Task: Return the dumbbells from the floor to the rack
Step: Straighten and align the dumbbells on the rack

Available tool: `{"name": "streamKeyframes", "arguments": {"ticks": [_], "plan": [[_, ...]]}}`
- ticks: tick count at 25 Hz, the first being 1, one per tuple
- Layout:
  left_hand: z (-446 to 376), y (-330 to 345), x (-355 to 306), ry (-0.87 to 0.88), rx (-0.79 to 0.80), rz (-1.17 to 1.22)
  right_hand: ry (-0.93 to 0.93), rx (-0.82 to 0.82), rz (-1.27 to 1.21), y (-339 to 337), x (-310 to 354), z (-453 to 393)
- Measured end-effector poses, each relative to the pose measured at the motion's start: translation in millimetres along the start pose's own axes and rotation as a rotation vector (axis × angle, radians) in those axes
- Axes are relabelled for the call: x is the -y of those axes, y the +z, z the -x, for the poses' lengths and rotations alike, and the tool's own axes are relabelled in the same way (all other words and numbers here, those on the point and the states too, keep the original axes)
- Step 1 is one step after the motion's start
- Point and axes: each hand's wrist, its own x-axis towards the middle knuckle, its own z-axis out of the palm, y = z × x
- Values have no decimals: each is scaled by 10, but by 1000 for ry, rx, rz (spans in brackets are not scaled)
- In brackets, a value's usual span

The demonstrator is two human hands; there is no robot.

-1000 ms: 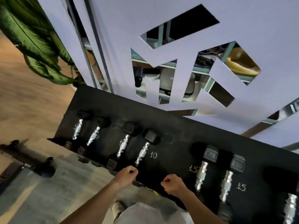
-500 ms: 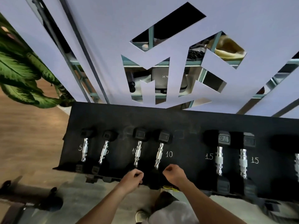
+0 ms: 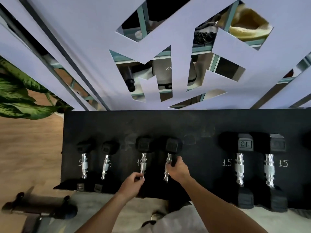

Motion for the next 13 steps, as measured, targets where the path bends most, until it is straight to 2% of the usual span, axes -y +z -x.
{"name": "streamKeyframes", "arguments": {"ticks": [5,9,13], "plan": [[-437,-5,-114,24,-82,-6,75,76,-8,160,151,-264],[-839,96,-287,-32,-2,0,101,134,104,254,96,-509],[-1001,132,-333,-62,2,21,96,135,172,264,115,-554]]}}
